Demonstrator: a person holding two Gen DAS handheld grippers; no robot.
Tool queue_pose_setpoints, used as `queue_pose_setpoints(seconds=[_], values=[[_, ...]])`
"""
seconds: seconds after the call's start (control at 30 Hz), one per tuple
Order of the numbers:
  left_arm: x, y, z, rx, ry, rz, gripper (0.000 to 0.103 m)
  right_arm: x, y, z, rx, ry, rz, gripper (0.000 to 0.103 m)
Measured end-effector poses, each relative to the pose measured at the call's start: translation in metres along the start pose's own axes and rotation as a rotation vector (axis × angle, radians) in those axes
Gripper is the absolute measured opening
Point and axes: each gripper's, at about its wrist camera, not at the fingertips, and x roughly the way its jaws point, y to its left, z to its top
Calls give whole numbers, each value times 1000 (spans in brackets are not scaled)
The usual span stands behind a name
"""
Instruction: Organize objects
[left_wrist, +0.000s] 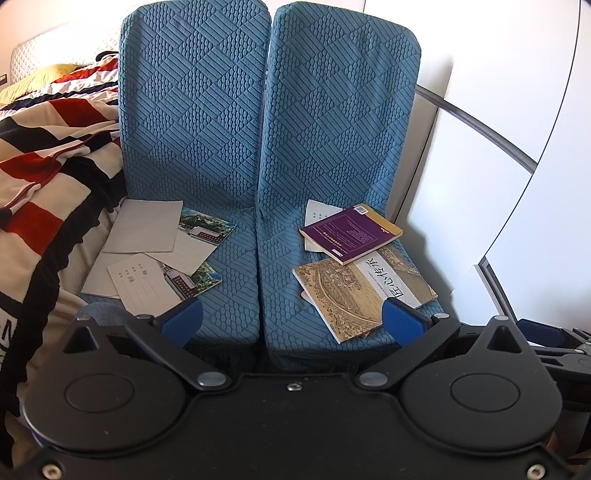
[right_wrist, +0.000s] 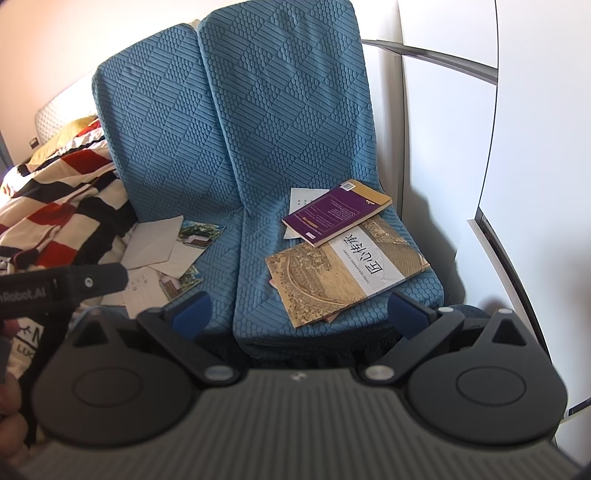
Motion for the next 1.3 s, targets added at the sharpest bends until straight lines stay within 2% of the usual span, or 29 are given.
queue_pose_setpoints(seconds=[0.3,0.5,0.67,1.07,1.3], values=[[8,-2,2,14,4,-5,103,3,-3,1,13,-4,0,103],[25,-5,19,30,-8,-14,103,15,-8,4,17,-6,-15,103],[46,-6,34,48,-15,-17,103,28,-12,9,22,-6,-22,103],[109,-12,47,122,25,-48,103,61,-16,18,40,-8,-21,103],[145,-17,52,173,49,-87,103,84,-21,19,84,31,-7,103]])
